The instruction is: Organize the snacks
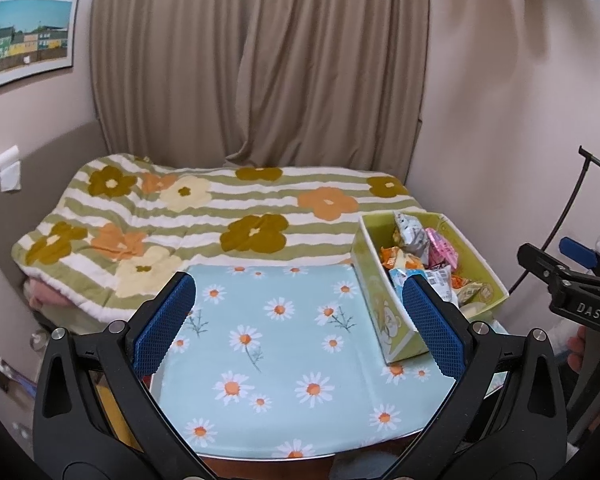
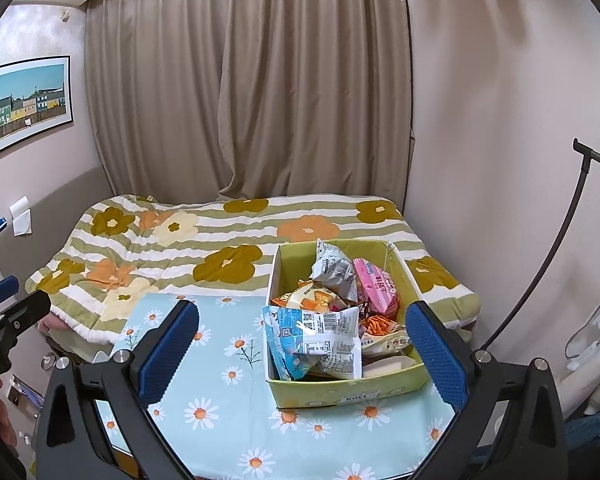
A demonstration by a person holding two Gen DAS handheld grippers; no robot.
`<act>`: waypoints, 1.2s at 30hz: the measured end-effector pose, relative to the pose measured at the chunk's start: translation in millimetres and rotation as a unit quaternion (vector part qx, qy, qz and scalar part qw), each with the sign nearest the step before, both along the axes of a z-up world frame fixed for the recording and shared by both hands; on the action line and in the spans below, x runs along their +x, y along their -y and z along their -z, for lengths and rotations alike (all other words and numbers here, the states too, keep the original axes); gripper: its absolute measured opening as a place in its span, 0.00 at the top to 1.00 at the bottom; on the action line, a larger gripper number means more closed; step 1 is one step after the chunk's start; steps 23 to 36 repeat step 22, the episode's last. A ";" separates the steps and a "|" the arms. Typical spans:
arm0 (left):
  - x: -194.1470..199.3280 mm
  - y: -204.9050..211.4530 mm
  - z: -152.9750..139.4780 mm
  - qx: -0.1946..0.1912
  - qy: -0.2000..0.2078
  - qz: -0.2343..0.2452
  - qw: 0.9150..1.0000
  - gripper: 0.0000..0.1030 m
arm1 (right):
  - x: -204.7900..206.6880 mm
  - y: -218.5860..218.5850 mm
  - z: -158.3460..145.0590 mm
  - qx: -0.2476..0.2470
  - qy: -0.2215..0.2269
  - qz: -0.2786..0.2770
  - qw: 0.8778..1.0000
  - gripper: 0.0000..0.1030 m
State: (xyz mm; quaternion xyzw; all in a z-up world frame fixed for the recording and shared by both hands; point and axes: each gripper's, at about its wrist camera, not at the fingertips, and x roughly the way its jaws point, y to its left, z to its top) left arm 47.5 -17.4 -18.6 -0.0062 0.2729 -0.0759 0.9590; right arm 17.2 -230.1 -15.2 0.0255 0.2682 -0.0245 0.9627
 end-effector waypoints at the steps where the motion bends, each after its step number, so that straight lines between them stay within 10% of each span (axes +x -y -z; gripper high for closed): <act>1: 0.3 0.1 0.1 -0.003 -0.001 0.001 1.000 0.00 | 0.0 0.0 -0.1 0.000 0.000 0.000 1.000 0.00; 36: -8.3 11.2 3.7 0.027 0.046 -0.028 0.998 0.00 | 1.0 -5.3 5.3 -0.005 -0.002 0.005 1.000 0.00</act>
